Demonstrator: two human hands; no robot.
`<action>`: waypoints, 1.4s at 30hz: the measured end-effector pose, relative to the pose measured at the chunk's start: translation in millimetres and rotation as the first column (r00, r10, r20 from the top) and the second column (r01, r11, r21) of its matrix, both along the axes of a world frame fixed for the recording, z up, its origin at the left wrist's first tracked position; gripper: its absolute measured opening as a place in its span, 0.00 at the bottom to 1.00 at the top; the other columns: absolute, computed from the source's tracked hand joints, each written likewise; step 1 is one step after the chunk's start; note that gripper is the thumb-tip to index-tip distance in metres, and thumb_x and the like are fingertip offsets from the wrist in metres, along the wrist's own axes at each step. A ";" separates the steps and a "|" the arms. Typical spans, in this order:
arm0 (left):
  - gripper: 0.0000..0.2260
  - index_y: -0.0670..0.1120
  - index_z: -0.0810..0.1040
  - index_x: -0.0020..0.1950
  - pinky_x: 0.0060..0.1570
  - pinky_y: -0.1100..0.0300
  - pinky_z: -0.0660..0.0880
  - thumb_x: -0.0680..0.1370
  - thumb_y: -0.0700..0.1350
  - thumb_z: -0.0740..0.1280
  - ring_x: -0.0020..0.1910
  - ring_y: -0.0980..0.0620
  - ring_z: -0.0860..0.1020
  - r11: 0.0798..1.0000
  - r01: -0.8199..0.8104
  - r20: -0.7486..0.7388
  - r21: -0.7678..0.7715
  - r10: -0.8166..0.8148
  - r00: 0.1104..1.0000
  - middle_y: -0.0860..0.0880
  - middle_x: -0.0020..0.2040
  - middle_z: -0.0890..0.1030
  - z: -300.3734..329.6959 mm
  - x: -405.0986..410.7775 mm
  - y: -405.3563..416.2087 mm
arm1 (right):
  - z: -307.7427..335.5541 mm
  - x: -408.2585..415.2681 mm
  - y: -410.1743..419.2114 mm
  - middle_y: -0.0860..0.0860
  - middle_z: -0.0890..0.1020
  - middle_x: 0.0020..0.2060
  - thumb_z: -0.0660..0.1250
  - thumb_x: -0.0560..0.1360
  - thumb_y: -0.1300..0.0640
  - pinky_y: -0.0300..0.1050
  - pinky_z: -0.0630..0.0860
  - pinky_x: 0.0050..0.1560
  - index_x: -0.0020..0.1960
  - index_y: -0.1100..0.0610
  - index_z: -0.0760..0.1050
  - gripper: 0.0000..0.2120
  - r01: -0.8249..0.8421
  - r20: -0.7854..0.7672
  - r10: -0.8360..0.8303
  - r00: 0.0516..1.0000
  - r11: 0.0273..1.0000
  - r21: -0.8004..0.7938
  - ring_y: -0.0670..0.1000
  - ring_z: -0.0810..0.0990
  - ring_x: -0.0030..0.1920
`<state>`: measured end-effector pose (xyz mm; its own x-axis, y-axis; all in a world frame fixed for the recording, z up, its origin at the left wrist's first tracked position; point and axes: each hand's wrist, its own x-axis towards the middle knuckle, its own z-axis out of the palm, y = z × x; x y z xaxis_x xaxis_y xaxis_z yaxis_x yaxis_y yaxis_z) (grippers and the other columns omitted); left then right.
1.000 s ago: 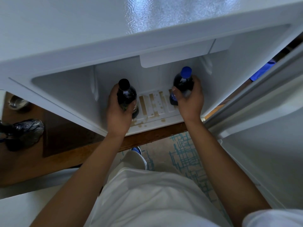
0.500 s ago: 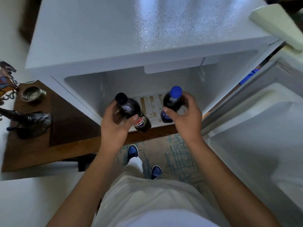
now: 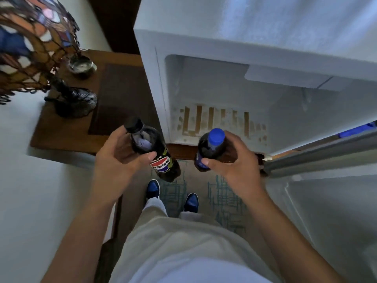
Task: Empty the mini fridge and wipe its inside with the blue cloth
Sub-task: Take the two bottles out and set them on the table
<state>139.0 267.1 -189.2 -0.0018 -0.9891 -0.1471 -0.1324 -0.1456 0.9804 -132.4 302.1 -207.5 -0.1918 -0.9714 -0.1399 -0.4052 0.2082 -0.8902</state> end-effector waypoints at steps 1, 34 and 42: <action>0.31 0.54 0.76 0.69 0.59 0.60 0.81 0.67 0.39 0.78 0.60 0.53 0.84 1.000 -0.010 0.008 0.010 0.010 1.000 0.54 0.58 0.86 -1.8 8.7 -0.2 | -1.2 8.2 -1.5 0.32 0.80 0.58 0.85 0.65 0.56 0.34 0.74 0.67 0.63 0.37 0.73 0.34 -0.034 -0.010 0.034 0.999 0.999 0.031 0.32 0.78 0.59; 0.32 0.55 0.72 0.67 0.66 0.69 0.73 0.69 0.38 0.82 0.63 0.71 0.76 0.994 0.074 0.307 0.084 -0.096 0.947 0.65 0.62 0.76 -89.6 185.3 -124.9 | -73.8 216.4 -123.8 0.46 0.81 0.63 0.82 0.68 0.64 0.45 0.78 0.69 0.68 0.46 0.74 0.34 -0.088 0.097 0.067 0.993 0.969 0.230 0.46 0.82 0.64; 0.31 0.58 0.71 0.64 0.67 0.59 0.77 0.69 0.40 0.82 0.64 0.63 0.78 0.980 0.181 0.336 0.083 -0.199 0.921 0.64 0.61 0.78 -95.6 190.2 -137.7 | -80.6 223.5 -136.6 0.45 0.82 0.63 0.82 0.68 0.62 0.49 0.79 0.68 0.67 0.40 0.74 0.34 -0.101 0.063 0.087 0.994 0.958 0.269 0.44 0.82 0.63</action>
<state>329.2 129.4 -284.8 -0.1300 -0.9665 -0.2211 -0.4869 -0.1320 0.8634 91.1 165.5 -288.1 -0.0871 -0.9089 -0.4079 -0.3909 0.4078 -0.8251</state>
